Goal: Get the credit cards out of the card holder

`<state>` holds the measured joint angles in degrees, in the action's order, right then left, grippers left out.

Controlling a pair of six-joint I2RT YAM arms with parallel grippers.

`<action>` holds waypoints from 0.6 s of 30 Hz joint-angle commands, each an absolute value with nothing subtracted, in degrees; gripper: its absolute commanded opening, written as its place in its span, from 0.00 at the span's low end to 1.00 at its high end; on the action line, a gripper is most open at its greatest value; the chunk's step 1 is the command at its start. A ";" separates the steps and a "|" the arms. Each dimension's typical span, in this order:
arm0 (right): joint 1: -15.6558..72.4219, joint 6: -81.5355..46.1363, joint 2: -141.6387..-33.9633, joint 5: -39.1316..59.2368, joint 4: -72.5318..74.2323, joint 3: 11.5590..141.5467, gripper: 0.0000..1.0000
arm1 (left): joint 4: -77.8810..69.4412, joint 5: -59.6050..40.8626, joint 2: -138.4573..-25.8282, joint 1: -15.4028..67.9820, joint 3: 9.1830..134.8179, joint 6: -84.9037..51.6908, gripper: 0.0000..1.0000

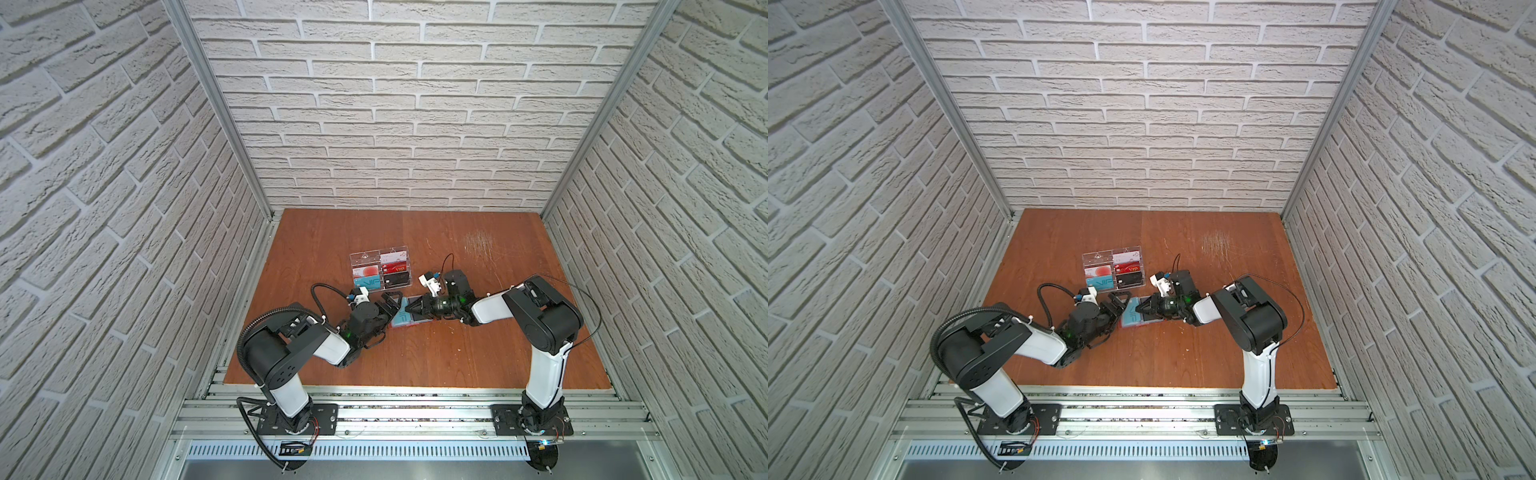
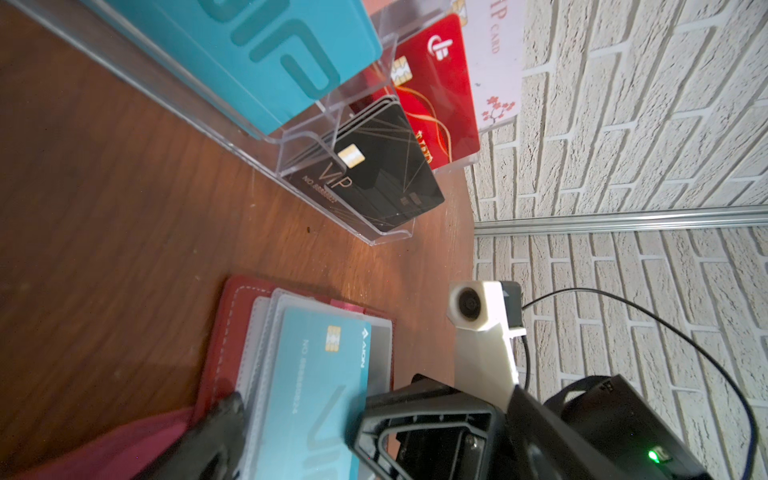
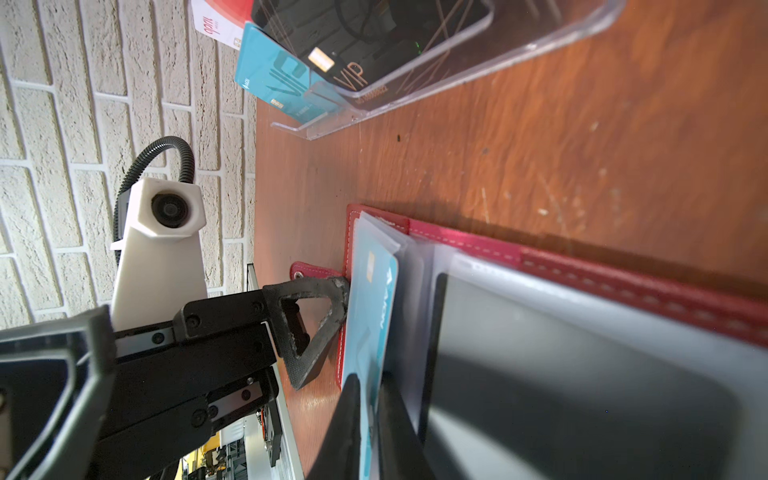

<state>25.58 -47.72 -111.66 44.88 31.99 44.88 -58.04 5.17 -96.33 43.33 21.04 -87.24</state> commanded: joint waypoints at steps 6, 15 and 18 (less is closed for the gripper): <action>24.97 -47.98 -108.98 45.79 35.13 44.25 0.08 | -49.87 4.77 -98.53 43.77 18.56 -87.87 0.98; 23.61 -47.60 -108.71 45.71 34.16 43.95 0.06 | -49.41 4.31 -98.49 43.23 18.29 -87.70 0.98; 23.05 -46.97 -108.46 45.34 32.74 44.01 0.06 | -49.56 4.37 -98.50 43.08 17.86 -87.71 0.98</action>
